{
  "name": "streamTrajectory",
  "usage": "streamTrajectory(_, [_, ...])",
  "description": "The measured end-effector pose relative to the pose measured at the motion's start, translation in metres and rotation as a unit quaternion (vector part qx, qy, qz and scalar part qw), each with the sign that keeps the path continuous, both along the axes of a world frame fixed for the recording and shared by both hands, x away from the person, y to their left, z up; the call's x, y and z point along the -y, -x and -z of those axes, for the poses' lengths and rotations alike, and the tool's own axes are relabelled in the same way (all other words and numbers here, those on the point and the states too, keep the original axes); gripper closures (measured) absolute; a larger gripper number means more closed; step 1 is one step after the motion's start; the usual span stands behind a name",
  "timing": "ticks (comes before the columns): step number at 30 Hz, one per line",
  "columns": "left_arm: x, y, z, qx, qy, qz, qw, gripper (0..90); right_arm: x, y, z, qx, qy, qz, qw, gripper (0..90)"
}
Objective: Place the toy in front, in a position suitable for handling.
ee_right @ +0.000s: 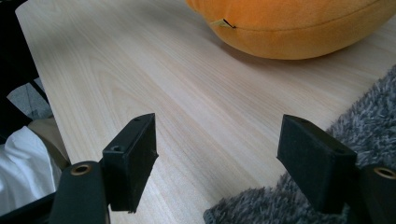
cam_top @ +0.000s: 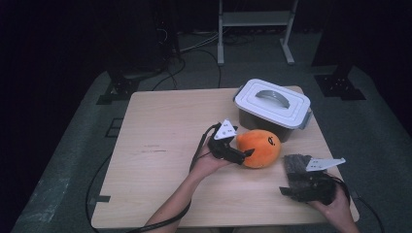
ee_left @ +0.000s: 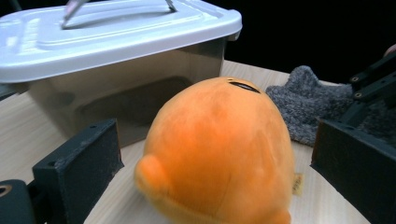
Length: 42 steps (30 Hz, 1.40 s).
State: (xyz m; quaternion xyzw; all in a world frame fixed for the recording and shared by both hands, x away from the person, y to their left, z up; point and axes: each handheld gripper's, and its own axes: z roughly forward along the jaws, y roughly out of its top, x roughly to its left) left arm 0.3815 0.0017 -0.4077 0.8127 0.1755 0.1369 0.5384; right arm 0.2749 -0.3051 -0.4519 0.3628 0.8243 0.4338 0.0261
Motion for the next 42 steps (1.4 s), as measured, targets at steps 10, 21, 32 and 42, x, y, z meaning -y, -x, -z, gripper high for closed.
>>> streamTrajectory(10, [0.044,-0.011,0.010,-0.001,-0.031,0.031,0.9990,1.1,-0.001,0.000,0.000,0.000,0.001,-0.005,1.0000,27.1])
streamTrajectory(21, [0.041,-0.019,0.028,-0.004,-0.065,0.004,0.9979,27.3,0.000,0.000,0.000,0.001,-0.001,-0.009,1.0000,27.1])
streamTrajectory(32, [0.025,-0.020,0.008,-0.010,-0.086,0.036,0.9956,48.8,0.000,0.000,0.000,0.001,-0.002,-0.008,1.0000,27.2])
streamTrajectory(42, [-0.039,0.002,-0.021,-0.004,-0.083,0.047,0.9954,48.9,0.001,0.000,0.000,0.002,-0.001,-0.006,1.0000,27.1])
